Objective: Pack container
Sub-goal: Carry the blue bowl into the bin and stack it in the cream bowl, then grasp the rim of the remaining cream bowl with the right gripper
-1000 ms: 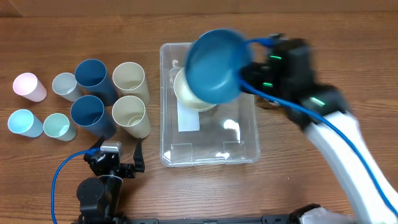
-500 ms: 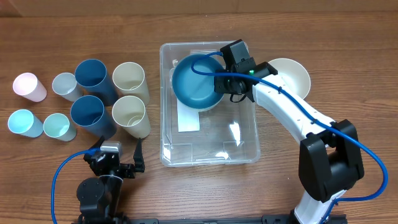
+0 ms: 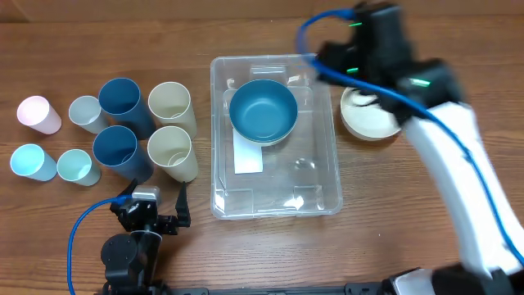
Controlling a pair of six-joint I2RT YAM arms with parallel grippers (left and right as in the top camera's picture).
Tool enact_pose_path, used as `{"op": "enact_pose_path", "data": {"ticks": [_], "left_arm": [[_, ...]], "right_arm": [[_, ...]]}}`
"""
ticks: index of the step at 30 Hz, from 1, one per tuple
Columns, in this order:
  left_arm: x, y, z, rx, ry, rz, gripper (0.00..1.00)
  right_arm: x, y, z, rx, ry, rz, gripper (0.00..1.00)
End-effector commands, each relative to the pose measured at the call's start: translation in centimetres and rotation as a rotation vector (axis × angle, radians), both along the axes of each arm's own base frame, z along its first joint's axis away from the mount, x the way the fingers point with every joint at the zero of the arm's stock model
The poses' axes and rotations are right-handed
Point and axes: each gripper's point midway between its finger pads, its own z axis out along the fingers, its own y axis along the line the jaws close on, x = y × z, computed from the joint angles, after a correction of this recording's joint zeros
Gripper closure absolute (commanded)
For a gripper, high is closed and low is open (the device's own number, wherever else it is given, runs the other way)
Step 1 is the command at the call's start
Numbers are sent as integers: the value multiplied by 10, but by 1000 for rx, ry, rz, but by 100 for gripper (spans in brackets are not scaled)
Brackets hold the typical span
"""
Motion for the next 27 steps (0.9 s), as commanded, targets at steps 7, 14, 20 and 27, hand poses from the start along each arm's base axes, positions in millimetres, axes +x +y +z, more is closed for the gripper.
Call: {"op": "enact_pose_path", "data": {"ticks": [7, 14, 20, 27], "left_arm": [[0, -4, 1, 15, -13, -26, 0], [0, -4, 1, 16, -13, -26, 0], [0, -4, 1, 16, -13, -26, 0], [0, -4, 1, 15, -13, -26, 0]], "right_arm": [[-18, -182, -73, 44, 281, -433, 37], [-13, -198, -182, 135, 529, -458, 37], [1, -188, -243, 167, 595, -415, 32], [1, -181, -285, 191, 624, -403, 57]]}}
